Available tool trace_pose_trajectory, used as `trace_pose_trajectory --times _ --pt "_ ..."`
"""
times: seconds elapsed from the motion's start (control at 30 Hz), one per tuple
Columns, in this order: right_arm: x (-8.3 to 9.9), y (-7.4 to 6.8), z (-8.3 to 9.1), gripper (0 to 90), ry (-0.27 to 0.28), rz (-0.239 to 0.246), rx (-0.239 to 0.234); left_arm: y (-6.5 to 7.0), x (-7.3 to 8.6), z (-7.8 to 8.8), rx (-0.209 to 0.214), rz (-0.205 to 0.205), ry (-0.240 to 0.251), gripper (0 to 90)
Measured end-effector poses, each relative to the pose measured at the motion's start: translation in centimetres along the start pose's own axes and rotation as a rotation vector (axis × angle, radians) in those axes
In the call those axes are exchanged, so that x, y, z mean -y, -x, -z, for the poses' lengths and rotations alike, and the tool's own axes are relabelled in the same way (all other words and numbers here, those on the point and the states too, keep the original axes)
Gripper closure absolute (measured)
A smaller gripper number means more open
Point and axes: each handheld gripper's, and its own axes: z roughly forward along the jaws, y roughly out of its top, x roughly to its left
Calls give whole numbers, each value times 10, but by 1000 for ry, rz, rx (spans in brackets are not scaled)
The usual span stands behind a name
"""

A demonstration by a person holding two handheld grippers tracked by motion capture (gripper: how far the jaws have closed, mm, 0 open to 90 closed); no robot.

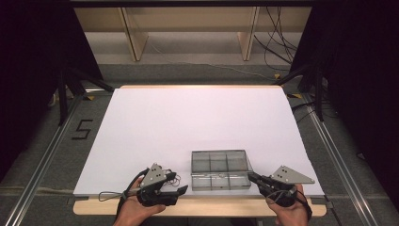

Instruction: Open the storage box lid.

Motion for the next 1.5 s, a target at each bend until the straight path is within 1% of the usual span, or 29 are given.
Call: trace_pose_trajectory --times 0.07,0.1,0.13,0.17,0.2,0.27,0.33,0.4,0.43,0.47,0.5,0.53,0.57,0.6,0.63,0.67,0.7,0.73,0.77,0.8,0.93,1.07,1.1,1.2,1.23,1.27,1.33,1.4,1.5 --pt "-1 -2 0 895 -11 -9 2 -1 -2 -1 -2 -4 13 367" --pt "-2 0 -1 895 -3 17 6 -1 -4 -1 -5 -9 17 370" --pt "-3 -1 -1 895 -12 -5 7 -2 -5 -3 -1 -21 30 373" --pt "-4 2 -3 895 12 33 7 -2 -7 -3 -4 -32 24 373" --pt "-4 1 -3 895 7 15 2 -2 -9 -4 -12 -43 26 373" --pt "-6 2 -5 895 21 31 3 -4 -13 -6 -8 -64 29 373" --pt "-8 0 -3 896 -1 -8 2 -4 -17 -10 -16 -68 40 375" --pt "-10 4 -7 896 26 34 0 -5 -19 -12 -30 -69 43 375" --pt "-10 1 -6 896 16 -5 0 -7 -23 -16 -34 -73 53 375" --pt "-11 3 -7 895 22 20 1 -9 -25 -18 -36 -82 50 375" --pt "-12 1 -7 895 11 -6 -2 -10 -26 -20 -36 -83 53 376" --pt "-12 3 -9 896 31 12 -3 -12 -27 -23 -31 -101 56 376" --pt "-13 4 -9 896 28 25 -5 -13 -27 -25 -34 -91 58 376" --pt "-13 2 -9 895 20 -3 -2 -14 -27 -28 -37 -92 51 376" --pt "-15 5 -9 896 25 41 9 -16 -27 -30 -38 -98 49 378" --pt "-16 5 -11 896 36 48 2 -17 -27 -32 -37 -103 51 379" --pt "-16 1 -10 895 15 -13 -3 -18 -28 -33 -42 -99 53 379" --pt "-17 4 -11 896 31 34 3 -20 -29 -35 -39 -101 56 379" --pt "-17 2 -11 896 15 7 -1 -22 -30 -35 -44 -117 54 380" --pt "-18 2 -11 896 22 8 9 -22 -30 -36 -42 -95 61 380" --pt "-20 5 -14 896 40 28 -9 -23 -33 -38 -42 -110 69 382" --pt "-23 5 -14 896 38 37 18 -23 -35 -42 -38 -115 75 383" --pt "-22 4 -14 896 29 8 0 -23 -35 -43 -37 -105 79 384" --pt "-24 7 -15 896 28 28 6 -23 -38 -46 -36 -113 87 386" --pt "-24 5 -16 896 29 3 4 -23 -38 -47 -36 -118 89 386" --pt "-25 7 -17 896 42 36 5 -24 -39 -48 -35 -128 87 388" --pt "-26 9 -17 897 33 48 8 -25 -41 -50 -36 -123 98 393" --pt "-26 6 -17 897 23 -4 -5 -24 -42 -52 -31 -110 106 398" --pt "-26 10 -19 897 50 40 -1 -25 -44 -53 -26 -127 111 406"
